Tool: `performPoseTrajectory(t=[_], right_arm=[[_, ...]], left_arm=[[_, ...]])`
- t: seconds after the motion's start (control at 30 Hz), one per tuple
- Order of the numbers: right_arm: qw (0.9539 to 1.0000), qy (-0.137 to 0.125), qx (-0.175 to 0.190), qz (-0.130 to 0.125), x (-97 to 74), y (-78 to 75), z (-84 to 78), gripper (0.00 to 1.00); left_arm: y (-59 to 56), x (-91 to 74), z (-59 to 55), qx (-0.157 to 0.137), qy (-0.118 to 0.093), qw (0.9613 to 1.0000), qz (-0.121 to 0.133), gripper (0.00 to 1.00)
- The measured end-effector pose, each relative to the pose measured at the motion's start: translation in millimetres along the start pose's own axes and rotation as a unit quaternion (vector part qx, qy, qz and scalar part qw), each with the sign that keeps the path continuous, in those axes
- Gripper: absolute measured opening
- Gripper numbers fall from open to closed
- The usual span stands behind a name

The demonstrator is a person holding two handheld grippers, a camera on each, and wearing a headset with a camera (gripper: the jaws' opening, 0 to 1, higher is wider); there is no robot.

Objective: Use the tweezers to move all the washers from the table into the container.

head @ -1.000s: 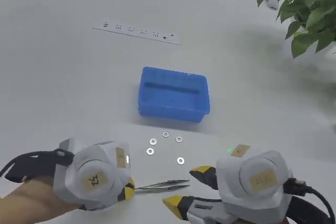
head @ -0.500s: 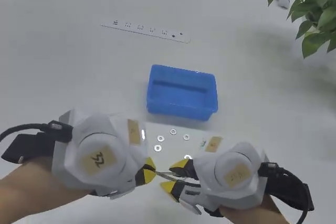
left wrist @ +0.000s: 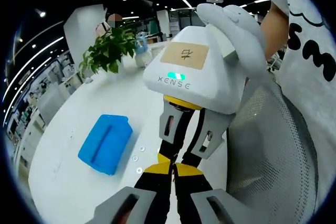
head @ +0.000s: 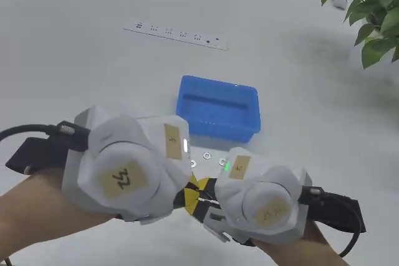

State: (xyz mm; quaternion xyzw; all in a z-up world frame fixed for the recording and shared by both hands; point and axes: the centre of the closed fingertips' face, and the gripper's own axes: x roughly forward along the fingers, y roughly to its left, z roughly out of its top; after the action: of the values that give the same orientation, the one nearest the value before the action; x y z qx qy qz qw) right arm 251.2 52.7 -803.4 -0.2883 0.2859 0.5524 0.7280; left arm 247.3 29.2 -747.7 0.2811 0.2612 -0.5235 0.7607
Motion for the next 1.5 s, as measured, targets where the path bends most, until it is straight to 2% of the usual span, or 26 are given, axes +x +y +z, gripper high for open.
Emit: performPoseTrajectory(t=[0.07,0.1,0.13,0.17,0.2,0.23,0.3,0.37,0.4,0.43,0.47,0.53,0.57,0.63,0.67,0.73,0.77,0.87,0.9,0.97,1.13,1.2,1.3,1.4,1.47,1.5], right_arm=[[1.0000,-0.001,-0.003,-0.004,1.4,-2.1,-0.7,0.03],[1.0000,0.000,-0.003,-0.005,1.6,-3.0,-1.2,0.03],[1.0000,-0.001,0.000,-0.008,1.3,-5.3,-1.4,0.03],[0.9999,-0.006,0.011,-0.011,-0.2,-8.5,0.1,0.03],[0.9995,-0.015,0.023,-0.014,-1.7,-11.3,3.0,0.03],[0.9986,-0.029,0.042,-0.018,-3.7,-16.9,7.0,0.03],[0.9964,-0.043,0.067,-0.029,-5.5,-28.2,10.2,0.03],[0.9910,-0.070,0.105,-0.045,-7.0,-46.5,16.0,0.03],[0.9893,-0.075,0.117,-0.045,-6.6,-51.4,16.9,0.03],[0.9864,-0.084,0.134,-0.043,-5.7,-57.1,19.3,0.03],[0.9851,-0.089,0.141,-0.043,-5.7,-59.3,20.4,0.03],[0.9787,-0.117,0.162,-0.048,-6.5,-71.5,29.1,0.03],[0.9784,-0.118,0.163,-0.049,-6.5,-73.9,29.2,0.03],[0.9756,-0.125,0.173,-0.050,-4.5,-78.8,30.5,0.03],[0.9738,-0.128,0.182,-0.047,-2.2,-80.8,30.8,0.03],[0.9724,-0.128,0.190,-0.044,2.8,-82.1,29.5,0.03],[0.9727,-0.128,0.189,-0.043,4.6,-81.4,29.0,0.03],[0.9743,-0.122,0.184,-0.045,9.4,-81.7,24.4,0.04],[0.9746,-0.120,0.183,-0.046,10.3,-82.6,22.1,0.04],[0.9747,-0.116,0.186,-0.041,11.7,-82.6,19.1,0.04],[0.9752,-0.107,0.189,-0.043,14.5,-84.1,12.2,0.04],[0.9756,-0.105,0.187,-0.043,15.9,-83.9,11.6,0.04],[0.9742,-0.110,0.193,-0.040,17.4,-81.7,13.3,0.04],[0.9782,-0.098,0.178,-0.044,19.8,-79.1,11.8,0.04],[0.9777,-0.102,0.178,-0.045,19.4,-79.6,13.0,0.04],[0.9766,-0.104,0.184,-0.041,20.0,-78.3,13.7,0.04]], left_arm=[[1.8,0.3,-3.7,-0.018,-0.003,0.9997,0.015,0.00],[3.1,-0.5,-6.2,-0.044,-0.005,0.9987,0.025,0.01],[3.0,-1.4,-10.6,-0.097,-0.007,0.9949,0.030,0.10],[2.0,-2.8,-14.2,-0.131,-0.007,0.9910,0.027,0.16],[7.3,-6.6,-14.7,-0.168,-0.030,0.9844,0.042,0.24],[12.0,-10.8,-15.4,-0.184,-0.046,0.9801,0.058,0.29],[18.6,-20.0,-21.8,-0.215,-0.060,0.9710,0.085,0.36],[24.7,-31.2,-36.3,-0.268,-0.068,0.9529,0.125,0.48],[23.5,-33.8,-42.2,-0.279,-0.064,0.9492,0.130,0.58],[24.1,-38.0,-50.3,-0.295,-0.064,0.9423,0.145,0.64],[23.7,-39.4,-52.4,-0.299,-0.064,0.9404,0.149,0.69],[20.8,-45.8,-64.0,-0.320,-0.058,0.9315,0.164,0.75],[22.2,-50.5,-69.5,-0.331,-0.058,0.9240,0.182,0.79],[23.8,-56.5,-73.5,-0.344,-0.067,0.9138,0.205,0.87],[24.1,-60.7,-76.4,-0.355,-0.071,0.9060,0.220,0.90],[21.6,-64.4,-85.2,-0.377,-0.062,0.8945,0.233,0.86],[20.3,-64.0,-86.7,-0.379,-0.060,0.8939,0.231,0.87],[21.4,-66.8,-91.2,-0.383,-0.058,0.8863,0.254,0.97],[22.3,-68.0,-91.3,-0.379,-0.060,0.8856,0.262,0.99],[22.9,-69.6,-91.4,-0.371,-0.061,0.8852,0.274,0.99],[24.6,-74.2,-92.9,-0.358,-0.073,0.8808,0.301,0.99],[23.7,-75.3,-96.8,-0.364,-0.071,0.8760,0.308,0.99],[21.5,-73.9,-101.0,-0.367,-0.067,0.8751,0.308,0.99],[23.4,-74.8,-105.0,-0.360,-0.065,0.8742,0.319,0.99],[25.0,-73.0,-106.4,-0.359,-0.068,0.8735,0.322,0.99],[25.2,-70.8,-107.3,-0.359,-0.065,0.8749,0.319,0.99]])
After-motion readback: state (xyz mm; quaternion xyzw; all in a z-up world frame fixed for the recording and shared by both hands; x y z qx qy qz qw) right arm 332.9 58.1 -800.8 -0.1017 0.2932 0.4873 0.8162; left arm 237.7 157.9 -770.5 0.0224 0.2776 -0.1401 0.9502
